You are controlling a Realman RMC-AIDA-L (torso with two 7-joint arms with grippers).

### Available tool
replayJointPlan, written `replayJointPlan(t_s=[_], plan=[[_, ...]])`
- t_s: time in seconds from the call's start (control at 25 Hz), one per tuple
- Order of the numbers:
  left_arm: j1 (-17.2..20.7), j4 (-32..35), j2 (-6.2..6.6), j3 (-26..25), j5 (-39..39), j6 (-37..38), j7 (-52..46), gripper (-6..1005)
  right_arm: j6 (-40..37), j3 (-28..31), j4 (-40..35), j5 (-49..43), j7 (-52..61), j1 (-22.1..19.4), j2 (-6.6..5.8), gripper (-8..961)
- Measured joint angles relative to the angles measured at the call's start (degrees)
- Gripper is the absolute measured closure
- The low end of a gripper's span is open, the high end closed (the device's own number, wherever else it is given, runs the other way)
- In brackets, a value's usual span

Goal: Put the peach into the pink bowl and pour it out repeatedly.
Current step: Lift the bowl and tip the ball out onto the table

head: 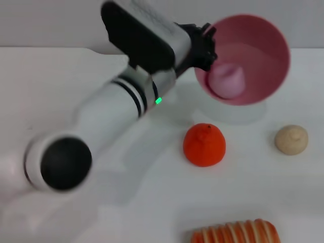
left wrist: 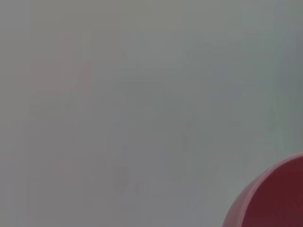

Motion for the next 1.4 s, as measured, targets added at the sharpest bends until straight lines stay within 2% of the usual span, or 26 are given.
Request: replayJointPlan(t_s=[0.2, 0.28, 0.4, 0.56, 0.72, 1.0, 1.4], plan=[[0.9, -2.0, -0.22, 11.9, 3.0, 15.8, -1.9, 950, 0.1, 1.3, 0.1, -0.2, 0.1, 0.0, -0.47, 458], [0.9, -4.3, -0.32, 16.2, 6.4, 22.8, -6.4, 950, 0.2, 1.3, 0.1, -0.2, 0.1, 0.2, -0.59, 458], [0.8, -9.1, -0.39, 20.1, 14.8, 31.9, -17.5, 950, 0.2, 1.3, 0.1, -0.3, 0.2, 0.5, -0.64, 458], [1.4, -15.1, -0.34, 20.6, 25.8, 40.1, -32.1, 949, 0.2, 1.4, 0.1, -0.4, 0.2, 0.9, -0.66, 458], [1.4, -20.3, -0.24, 20.1, 34.1, 46.8, -42.8, 949, 0.2, 1.4, 0.2, -0.4, 0.3, 1.3, -0.66, 458], [1.7, -22.3, -0.68, 19.4, 35.7, 49.2, -45.5, 948, 0.2, 1.4, 0.2, -0.4, 0.3, 1.9, -0.21, 458], [3.2, -22.4, -0.54, 19.4, 35.4, 53.4, -45.1, 946, 0.0, 1.2, 0.2, -0.4, 0.4, 1.8, 0.58, 458]])
